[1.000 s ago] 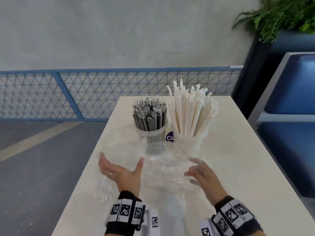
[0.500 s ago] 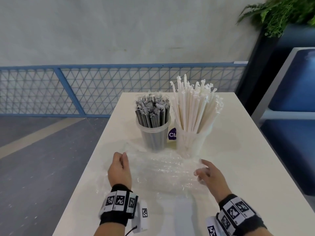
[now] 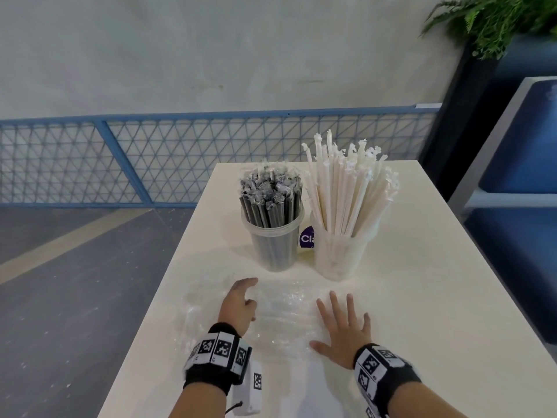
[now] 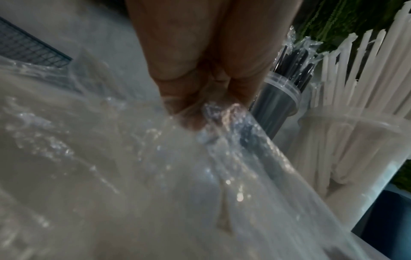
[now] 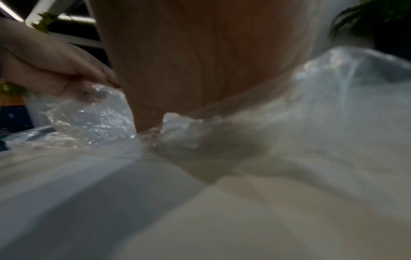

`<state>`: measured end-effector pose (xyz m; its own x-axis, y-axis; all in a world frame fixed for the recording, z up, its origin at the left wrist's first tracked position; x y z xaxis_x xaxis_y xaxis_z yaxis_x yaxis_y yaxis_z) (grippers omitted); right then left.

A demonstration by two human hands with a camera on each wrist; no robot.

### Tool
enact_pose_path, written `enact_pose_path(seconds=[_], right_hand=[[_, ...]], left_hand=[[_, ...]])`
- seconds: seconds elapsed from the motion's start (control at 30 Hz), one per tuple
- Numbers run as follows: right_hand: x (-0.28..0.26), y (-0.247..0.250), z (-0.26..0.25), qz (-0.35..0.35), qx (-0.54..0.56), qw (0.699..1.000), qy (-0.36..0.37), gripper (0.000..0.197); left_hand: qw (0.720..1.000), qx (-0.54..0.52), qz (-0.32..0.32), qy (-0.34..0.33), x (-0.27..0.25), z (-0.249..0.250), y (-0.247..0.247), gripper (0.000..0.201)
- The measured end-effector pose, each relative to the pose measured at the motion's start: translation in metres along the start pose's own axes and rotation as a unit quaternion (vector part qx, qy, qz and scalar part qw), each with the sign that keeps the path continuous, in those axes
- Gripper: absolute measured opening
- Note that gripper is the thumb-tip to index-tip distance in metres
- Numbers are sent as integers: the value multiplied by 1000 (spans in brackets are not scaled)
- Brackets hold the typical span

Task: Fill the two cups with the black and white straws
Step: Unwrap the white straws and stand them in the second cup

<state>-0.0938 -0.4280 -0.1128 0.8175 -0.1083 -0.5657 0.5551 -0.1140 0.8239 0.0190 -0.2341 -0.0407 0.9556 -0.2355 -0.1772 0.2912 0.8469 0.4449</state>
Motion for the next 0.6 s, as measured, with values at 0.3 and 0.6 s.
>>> enact_pose_path(seconds=[0.3, 0.6], right_hand=[[6, -10, 4, -38, 30, 999, -1, 92], [5, -10, 1, -44, 29, 999, -13, 93]], left_hand=[[922, 387, 13, 27, -6, 14, -26, 76], [856, 491, -142, -82, -15, -2, -98, 83]])
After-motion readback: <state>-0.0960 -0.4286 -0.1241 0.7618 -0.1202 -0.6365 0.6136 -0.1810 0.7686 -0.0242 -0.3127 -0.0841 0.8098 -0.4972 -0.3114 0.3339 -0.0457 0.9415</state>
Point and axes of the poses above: each hand's wrist, its own x-axis towards the middle knuckle, its own y-axis out of the back of the hand, z = x × y, the point moved 9 cm from there along x, towards the middle knuckle, and after that the axes turned 7 degrees about -x, right-handed, at the moved point
